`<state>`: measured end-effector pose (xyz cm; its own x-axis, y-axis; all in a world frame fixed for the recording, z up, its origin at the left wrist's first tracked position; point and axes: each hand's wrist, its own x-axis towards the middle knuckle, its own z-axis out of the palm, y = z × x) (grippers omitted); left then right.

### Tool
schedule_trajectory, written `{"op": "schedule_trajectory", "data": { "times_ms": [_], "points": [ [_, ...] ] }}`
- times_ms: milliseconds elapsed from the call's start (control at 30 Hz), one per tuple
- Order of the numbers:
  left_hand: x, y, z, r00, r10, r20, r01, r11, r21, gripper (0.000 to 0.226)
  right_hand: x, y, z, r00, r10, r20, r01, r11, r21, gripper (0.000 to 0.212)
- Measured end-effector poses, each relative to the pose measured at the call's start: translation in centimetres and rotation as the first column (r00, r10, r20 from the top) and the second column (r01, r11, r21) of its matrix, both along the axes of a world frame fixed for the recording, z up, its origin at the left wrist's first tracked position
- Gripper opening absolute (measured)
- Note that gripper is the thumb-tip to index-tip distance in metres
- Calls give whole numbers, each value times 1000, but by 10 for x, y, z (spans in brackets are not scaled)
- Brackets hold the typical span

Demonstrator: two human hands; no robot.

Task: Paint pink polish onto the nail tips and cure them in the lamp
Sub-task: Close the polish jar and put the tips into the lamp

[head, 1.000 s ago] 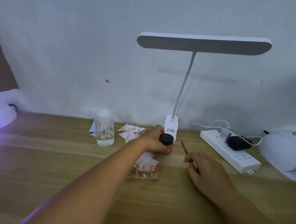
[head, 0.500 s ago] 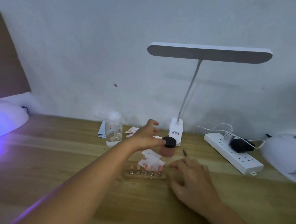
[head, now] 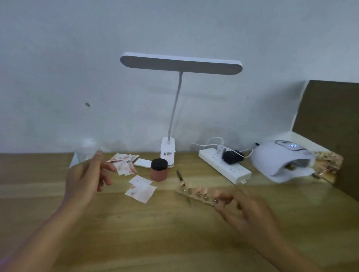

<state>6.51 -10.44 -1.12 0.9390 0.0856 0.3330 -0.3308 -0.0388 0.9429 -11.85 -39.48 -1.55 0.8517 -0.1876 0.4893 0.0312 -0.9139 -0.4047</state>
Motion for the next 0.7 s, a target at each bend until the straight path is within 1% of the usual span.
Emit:
{"op": "schedule_trajectory", "data": {
  "times_ms": [33,67,100,133,167,200,233,367,433,533,600,700],
  "points": [
    [-2,-14,0,999,-37,8,37,999,16,51,-20,-24,4,993,-116,18,113,987,118,18],
    [-5,-27,-1,997,-74,18,73,997,31,50,-37,-47,9,973,-233,0,226,944,242,15],
    [-8,-42,-3,993,-111,36,110,993,47,50,-53,-72,12,941,-337,-44,330,876,351,8],
    [-11,-60,-5,987,-151,48,148,987,63,49,-66,-98,15,896,-432,-101,430,789,439,5],
    [-15,-77,-7,981,-188,51,183,979,84,50,-75,-121,14,844,-511,-159,518,704,486,9],
    [-21,-98,-8,973,-228,43,223,969,105,50,-81,-143,11,797,-562,-221,589,642,490,13],
    [-26,-117,-10,963,-268,27,263,957,119,49,-80,-163,7,764,-592,-256,632,606,484,16],
    [-48,-195,-20,919,-390,-49,393,908,144,45,-43,-206,-1,718,-639,-276,681,560,473,19],
    [-58,-223,-23,886,-452,-105,464,875,140,45,-20,-218,-4,695,-671,-259,698,542,469,25],
    [-67,-256,-23,844,-513,-157,530,844,90,48,7,-230,-14,702,-664,-256,697,569,435,28],
    [-70,-274,-21,837,-526,-151,541,837,86,46,20,-233,-19,695,-671,-257,707,573,416,29],
    [-77,-304,-22,824,-550,-138,562,825,65,42,41,-239,-22,659,-706,-257,747,579,325,31]
  ]
}}
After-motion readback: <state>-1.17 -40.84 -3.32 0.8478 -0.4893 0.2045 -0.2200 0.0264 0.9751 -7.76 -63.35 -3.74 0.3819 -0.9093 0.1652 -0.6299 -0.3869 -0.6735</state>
